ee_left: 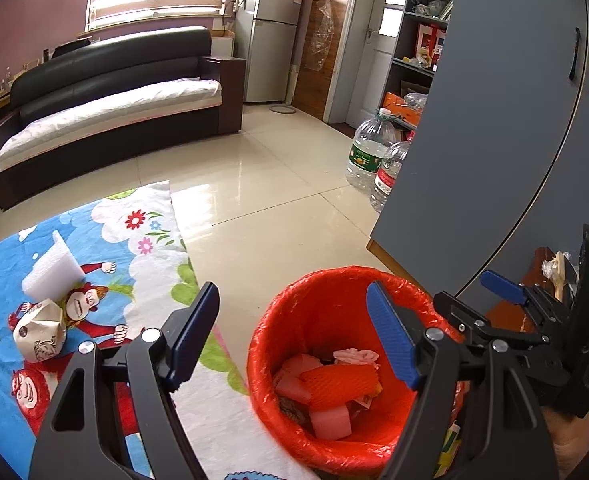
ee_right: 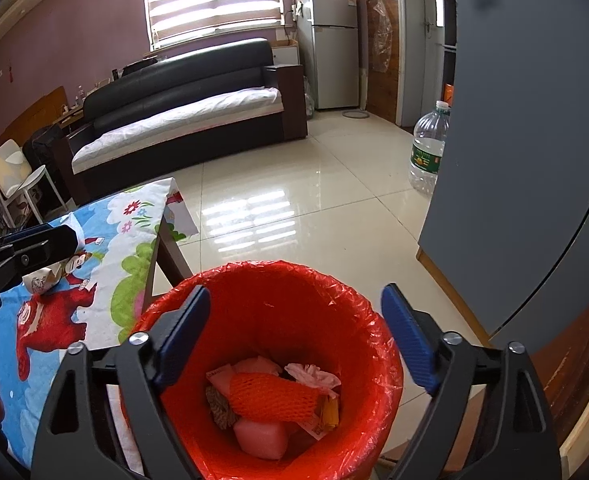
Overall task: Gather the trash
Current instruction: 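Move both tools back over the remaining trash on the bed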
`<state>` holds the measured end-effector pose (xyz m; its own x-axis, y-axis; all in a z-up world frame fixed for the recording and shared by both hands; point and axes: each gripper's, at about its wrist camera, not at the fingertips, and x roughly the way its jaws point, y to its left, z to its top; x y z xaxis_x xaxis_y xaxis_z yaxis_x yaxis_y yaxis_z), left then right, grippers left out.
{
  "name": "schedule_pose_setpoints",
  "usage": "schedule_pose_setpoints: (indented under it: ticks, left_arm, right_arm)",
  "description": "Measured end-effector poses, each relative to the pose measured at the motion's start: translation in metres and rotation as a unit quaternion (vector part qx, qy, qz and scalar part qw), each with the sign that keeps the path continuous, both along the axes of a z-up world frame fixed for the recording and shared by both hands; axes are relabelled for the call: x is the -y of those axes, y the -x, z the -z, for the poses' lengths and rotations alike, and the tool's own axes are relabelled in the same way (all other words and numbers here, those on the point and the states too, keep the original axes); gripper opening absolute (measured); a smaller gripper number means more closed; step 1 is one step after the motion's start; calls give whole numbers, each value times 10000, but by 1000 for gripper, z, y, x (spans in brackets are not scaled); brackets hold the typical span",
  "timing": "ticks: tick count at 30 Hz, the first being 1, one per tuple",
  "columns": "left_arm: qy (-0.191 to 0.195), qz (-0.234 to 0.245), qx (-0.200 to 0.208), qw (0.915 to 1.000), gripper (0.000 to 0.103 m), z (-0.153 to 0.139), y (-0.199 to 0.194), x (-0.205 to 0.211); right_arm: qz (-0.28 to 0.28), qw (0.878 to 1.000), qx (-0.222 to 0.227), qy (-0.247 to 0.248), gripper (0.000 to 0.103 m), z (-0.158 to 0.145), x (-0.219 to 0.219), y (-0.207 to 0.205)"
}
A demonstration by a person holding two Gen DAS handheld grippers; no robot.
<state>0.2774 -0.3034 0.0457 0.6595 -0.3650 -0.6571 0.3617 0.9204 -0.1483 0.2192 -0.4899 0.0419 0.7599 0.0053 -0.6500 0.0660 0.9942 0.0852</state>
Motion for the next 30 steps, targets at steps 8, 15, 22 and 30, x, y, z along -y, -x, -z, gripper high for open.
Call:
schedule_pose_setpoints:
  ticks: [8, 15, 22, 30]
  left_arm:
    - [-39, -142, 3, 9999, 73, 1, 0, -21]
    - [-52, -345, 9, 9994, 73, 2, -5, -46]
    - [-106, -590, 30, 9982, 73, 5, -9, -76]
    - [-175, -907, 20, 9957, 73, 9, -15, -111]
  right_arm:
    - [-55, 10000, 16, 0, 85, 0, -7, -2]
    - [-149, 9998, -9, 96, 85, 1, -19, -6]
    - [-265, 9996, 5, 103, 85, 1, -33, -7]
    - [-434, 9990, 26, 78, 85, 1, -51, -10]
